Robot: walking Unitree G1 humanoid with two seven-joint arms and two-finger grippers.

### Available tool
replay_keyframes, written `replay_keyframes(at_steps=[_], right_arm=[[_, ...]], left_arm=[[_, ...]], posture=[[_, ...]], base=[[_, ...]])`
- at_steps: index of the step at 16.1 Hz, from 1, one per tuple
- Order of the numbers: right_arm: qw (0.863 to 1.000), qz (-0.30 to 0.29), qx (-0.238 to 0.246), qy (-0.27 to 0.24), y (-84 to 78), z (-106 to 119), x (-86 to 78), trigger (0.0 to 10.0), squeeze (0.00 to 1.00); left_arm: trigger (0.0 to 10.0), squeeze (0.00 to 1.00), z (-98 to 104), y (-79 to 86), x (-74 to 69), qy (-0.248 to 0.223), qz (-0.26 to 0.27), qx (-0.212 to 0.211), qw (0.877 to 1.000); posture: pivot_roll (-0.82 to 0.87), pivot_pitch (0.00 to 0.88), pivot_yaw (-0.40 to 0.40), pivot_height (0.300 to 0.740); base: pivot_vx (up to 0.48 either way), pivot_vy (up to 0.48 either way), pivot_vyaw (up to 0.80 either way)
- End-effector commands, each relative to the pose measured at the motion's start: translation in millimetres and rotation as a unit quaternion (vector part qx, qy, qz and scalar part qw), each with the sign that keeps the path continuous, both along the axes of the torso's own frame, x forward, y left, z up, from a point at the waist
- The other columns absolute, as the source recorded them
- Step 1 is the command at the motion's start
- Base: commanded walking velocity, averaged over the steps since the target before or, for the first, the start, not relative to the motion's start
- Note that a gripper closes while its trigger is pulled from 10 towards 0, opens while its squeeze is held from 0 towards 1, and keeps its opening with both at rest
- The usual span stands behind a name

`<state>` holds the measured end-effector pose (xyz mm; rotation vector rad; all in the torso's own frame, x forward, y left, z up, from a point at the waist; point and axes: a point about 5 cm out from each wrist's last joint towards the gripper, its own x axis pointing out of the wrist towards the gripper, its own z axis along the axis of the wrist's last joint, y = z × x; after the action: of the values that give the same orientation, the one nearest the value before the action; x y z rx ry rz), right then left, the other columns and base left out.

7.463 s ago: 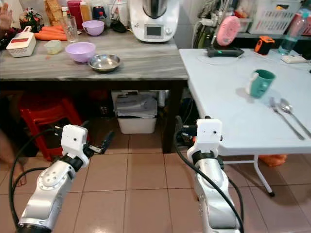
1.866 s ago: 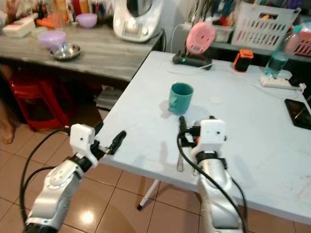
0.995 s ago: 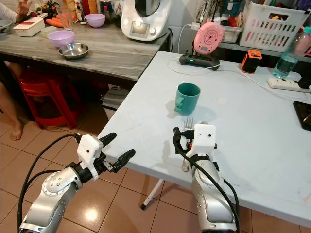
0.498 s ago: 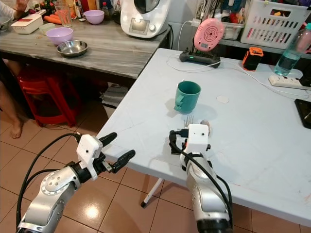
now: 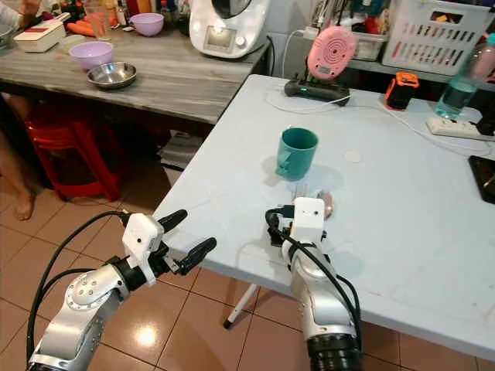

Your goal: Setting the table

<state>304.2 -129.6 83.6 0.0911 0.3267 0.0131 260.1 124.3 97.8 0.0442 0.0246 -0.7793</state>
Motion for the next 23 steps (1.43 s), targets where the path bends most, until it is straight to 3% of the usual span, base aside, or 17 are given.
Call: replay_keyframes(at_steps=[1,7,11,23], right_arm=[[0.999,0.003,-0.007,0.031,0.2,-10.2,-2.2,0.0,0.0],[0.997,0.007,-0.022,0.071,-3.9,-24.4,-10.1,0.0,0.0],[0.996,0.011,-0.026,0.081,-5.5,-27.7,-10.6,0.0,0.0],[0.993,-0.004,-0.02,0.114,-11.8,-39.4,-18.4,0.0,0.0]], left_arm=[[10.0,0.0,3.8,-3.4,-1.4,-0.007,-0.009,-0.002,1.0],[10.0,0.0,7.0,-6.3,-4.3,-0.002,-0.043,-0.013,0.999],[10.0,0.0,1.9,-8.3,-9.4,0.017,-0.077,0.004,0.997],[10.0,0.0,-3.4,-5.5,-12.2,0.03,-0.102,0.024,0.994]], posture=[[0.0,0.054,-0.027,0.74],[0.0,0.049,-0.026,0.74],[0.0,0.046,-0.029,0.74],[0.0,0.042,-0.029,0.74]], base=[[0.0,0.0,0.0],[0.0,0.0,0.0],[0.0,0.0,0.0],[0.0,0.0,0.0]])
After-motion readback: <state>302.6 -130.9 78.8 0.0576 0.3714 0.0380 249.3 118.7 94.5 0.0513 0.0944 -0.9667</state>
